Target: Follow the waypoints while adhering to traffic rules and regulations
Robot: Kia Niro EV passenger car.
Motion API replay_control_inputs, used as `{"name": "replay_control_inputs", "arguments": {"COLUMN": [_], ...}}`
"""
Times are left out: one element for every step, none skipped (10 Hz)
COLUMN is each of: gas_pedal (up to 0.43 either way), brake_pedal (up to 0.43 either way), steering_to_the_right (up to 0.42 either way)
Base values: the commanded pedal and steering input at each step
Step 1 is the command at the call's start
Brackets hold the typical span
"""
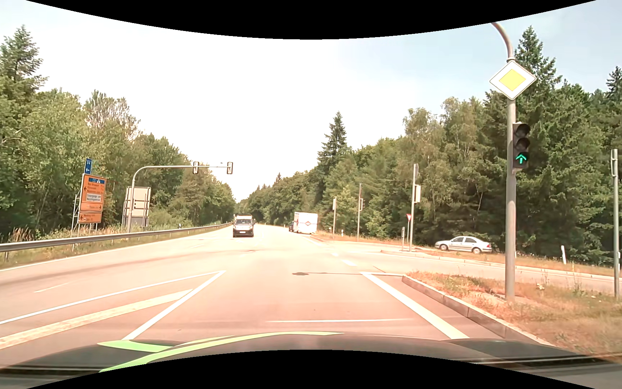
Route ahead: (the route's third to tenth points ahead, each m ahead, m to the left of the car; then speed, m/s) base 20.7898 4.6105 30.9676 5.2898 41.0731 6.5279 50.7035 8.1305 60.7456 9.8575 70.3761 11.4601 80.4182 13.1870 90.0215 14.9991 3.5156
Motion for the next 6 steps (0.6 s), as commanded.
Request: {"name": "replay_control_inputs", "arguments": {"gas_pedal": [0.280, 0.280, 0.280, 0.280, 0.280, 0.280], "brake_pedal": [0.000, 0.000, 0.000, 0.000, 0.000, 0.000], "steering_to_the_right": [-0.025, -0.035, -0.038, -0.037, -0.037, -0.037]}}
